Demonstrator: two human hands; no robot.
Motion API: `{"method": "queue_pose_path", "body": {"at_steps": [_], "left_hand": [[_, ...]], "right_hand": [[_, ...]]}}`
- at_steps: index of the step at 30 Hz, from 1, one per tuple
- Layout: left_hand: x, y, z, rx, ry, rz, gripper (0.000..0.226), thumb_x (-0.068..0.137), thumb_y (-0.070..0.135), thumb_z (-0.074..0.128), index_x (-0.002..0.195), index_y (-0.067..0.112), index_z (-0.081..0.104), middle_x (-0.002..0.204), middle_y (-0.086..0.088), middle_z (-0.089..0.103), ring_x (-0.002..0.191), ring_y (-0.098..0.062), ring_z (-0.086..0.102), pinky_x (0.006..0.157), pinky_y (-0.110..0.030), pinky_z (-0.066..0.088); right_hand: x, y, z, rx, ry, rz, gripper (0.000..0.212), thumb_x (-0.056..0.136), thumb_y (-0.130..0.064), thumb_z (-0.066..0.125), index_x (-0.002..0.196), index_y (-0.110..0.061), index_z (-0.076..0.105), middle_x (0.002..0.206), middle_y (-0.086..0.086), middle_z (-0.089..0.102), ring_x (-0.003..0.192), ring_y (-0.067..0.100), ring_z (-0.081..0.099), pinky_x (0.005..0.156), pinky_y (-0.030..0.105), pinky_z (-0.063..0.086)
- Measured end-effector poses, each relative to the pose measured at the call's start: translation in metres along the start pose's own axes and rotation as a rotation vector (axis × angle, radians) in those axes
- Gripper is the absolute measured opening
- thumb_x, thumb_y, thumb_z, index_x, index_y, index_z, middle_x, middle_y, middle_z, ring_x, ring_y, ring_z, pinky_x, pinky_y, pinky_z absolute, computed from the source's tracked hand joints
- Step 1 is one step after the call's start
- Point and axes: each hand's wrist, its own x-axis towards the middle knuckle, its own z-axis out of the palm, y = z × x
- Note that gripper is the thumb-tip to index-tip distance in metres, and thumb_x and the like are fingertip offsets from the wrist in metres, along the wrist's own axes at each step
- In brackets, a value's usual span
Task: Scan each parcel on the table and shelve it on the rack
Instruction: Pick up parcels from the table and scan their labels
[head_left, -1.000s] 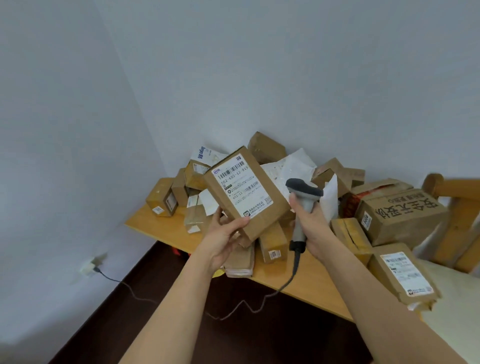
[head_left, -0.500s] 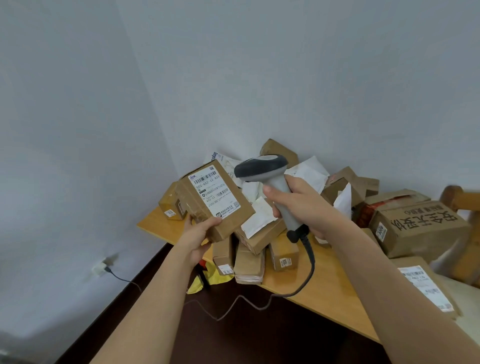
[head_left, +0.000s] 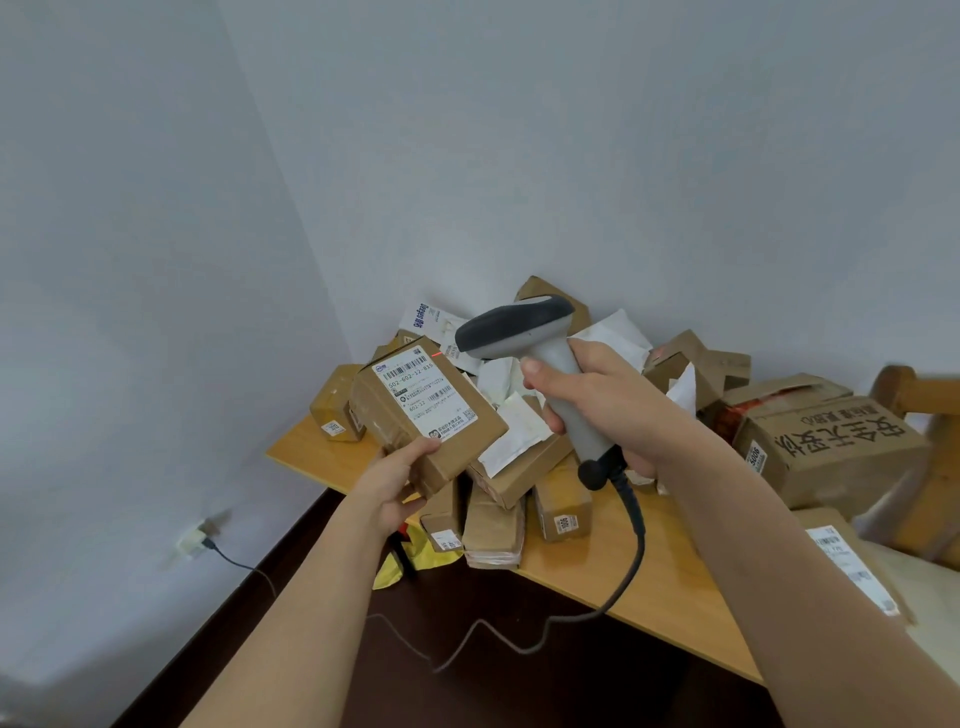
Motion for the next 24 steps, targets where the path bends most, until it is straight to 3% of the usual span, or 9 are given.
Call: {"method": "queue_pose_path", "body": {"at_steps": [7, 12, 17, 21, 24], "left_hand": [[-0.002, -0.005, 0.009, 0.005, 0.002, -0.043, 0.045, 0.080, 0.024, 0.078, 0.118, 0.017, 0.056, 0.110, -0.008, 0.064, 0.107, -0.029, 0.061, 0.073, -0.038, 0.054], [-0.004, -0.008, 0.011, 0.001, -0.018, -0.073, 0.028, 0.082, 0.027, 0.076, 0.101, 0.016, 0.058, 0.101, -0.008, 0.065, 0.104, -0.031, 0.061, 0.087, -0.043, 0.055], [-0.011, -0.012, 0.011, 0.002, -0.033, -0.102, 0.034, 0.083, 0.025, 0.077, 0.108, 0.013, 0.057, 0.101, -0.010, 0.064, 0.095, -0.030, 0.063, 0.067, -0.039, 0.054], [-0.018, -0.016, 0.013, 0.004, -0.034, -0.091, 0.038, 0.084, 0.021, 0.075, 0.115, 0.011, 0.055, 0.100, -0.010, 0.062, 0.088, -0.028, 0.061, 0.061, -0.038, 0.051], [-0.023, -0.018, 0.015, -0.006, -0.048, -0.079, 0.043, 0.084, 0.023, 0.075, 0.120, 0.011, 0.054, 0.101, -0.009, 0.063, 0.089, -0.028, 0.062, 0.059, -0.038, 0.051]], "right_hand": [[-0.010, -0.005, -0.010, 0.000, -0.017, 0.000, 0.015, 0.099, -0.036, 0.054, 0.097, -0.022, 0.058, 0.064, -0.002, 0.056, 0.058, 0.005, 0.054, 0.065, 0.023, 0.048], [-0.017, -0.005, -0.012, -0.008, -0.016, 0.012, 0.014, 0.099, -0.036, 0.055, 0.095, -0.023, 0.058, 0.068, 0.001, 0.057, 0.061, 0.008, 0.053, 0.067, 0.025, 0.046], [-0.021, -0.002, -0.014, -0.004, 0.010, 0.032, 0.017, 0.098, -0.038, 0.056, 0.096, -0.022, 0.058, 0.074, 0.004, 0.058, 0.060, 0.008, 0.054, 0.068, 0.028, 0.048], [-0.026, -0.002, -0.018, -0.008, 0.015, 0.046, 0.021, 0.098, -0.039, 0.056, 0.101, -0.019, 0.059, 0.079, 0.007, 0.060, 0.063, 0.011, 0.055, 0.072, 0.031, 0.049], [-0.030, -0.002, -0.017, 0.031, 0.028, 0.046, 0.022, 0.097, -0.039, 0.057, 0.102, -0.018, 0.060, 0.068, 0.002, 0.059, 0.059, 0.008, 0.054, 0.065, 0.025, 0.048]]}}
